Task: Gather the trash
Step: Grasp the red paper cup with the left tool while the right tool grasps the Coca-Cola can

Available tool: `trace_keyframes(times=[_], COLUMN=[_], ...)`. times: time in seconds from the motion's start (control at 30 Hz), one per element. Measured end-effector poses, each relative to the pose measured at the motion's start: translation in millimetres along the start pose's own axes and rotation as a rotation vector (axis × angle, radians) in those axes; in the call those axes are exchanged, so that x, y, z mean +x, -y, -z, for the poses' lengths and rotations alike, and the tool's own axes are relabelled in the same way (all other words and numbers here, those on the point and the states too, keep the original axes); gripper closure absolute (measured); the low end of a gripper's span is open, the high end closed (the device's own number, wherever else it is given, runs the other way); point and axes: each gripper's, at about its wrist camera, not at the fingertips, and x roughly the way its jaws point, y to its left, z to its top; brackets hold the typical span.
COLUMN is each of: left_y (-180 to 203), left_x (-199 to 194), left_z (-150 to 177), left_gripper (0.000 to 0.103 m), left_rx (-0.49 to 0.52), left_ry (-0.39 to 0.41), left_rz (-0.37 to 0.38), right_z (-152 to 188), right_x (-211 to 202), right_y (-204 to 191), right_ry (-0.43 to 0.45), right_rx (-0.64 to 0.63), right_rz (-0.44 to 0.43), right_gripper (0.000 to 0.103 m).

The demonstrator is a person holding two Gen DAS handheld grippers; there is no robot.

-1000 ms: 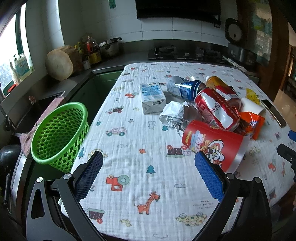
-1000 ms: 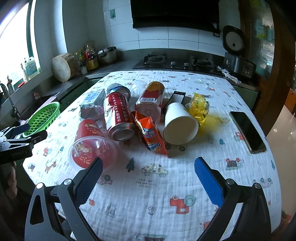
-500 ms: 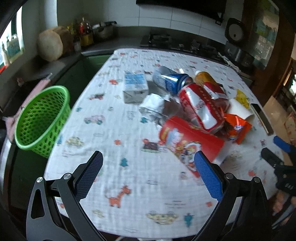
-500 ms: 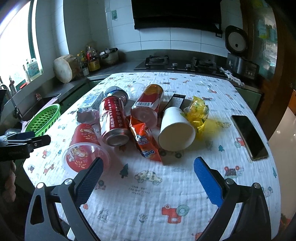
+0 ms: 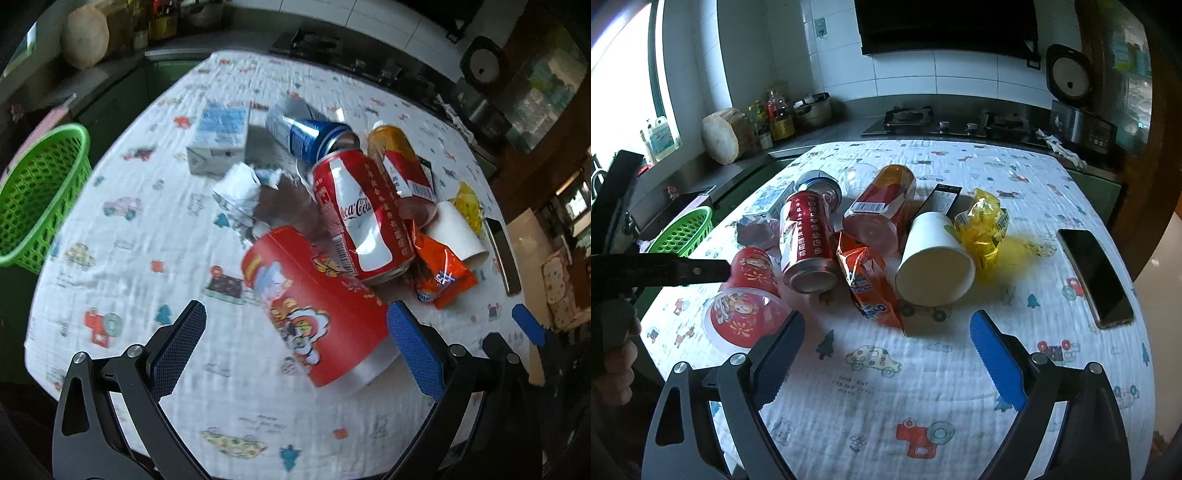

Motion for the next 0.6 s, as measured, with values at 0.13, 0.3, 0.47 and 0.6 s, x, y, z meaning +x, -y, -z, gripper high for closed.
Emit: trace_keyframes(times=[0.13,0.3,0.47,0.6], left_y=[-2.2,-0.5,0.9,3.1], left_x=[19.6,35.6,48.8,52.0], left_z=[-5.2,-6.1,-1.5,-3.2], left_gripper=[0.011,0.012,0.015,0.021], left_rx=[-0.078,-0.125,-0.155,-0.161], left_ry=[-0.068,-0.120,-0.156,-0.153], left_rz=[0.056,0.085,0.153,0.185], right_z=[-2.9,-7.0,-10.5,-14.3], right_x=[3.4,6.6,13.0,16.4], right_y=[4.1,2.2,-5.6,-9.3], right_ry=[-0.004,-0.010,-0.022,-0.029], right_rx=[-0.004,-0.023,-0.055,-0.073], right_rz=[-0.004,-0.031,-0.047,-0.063], right_gripper=[0.015,0.018,0.021,0.023])
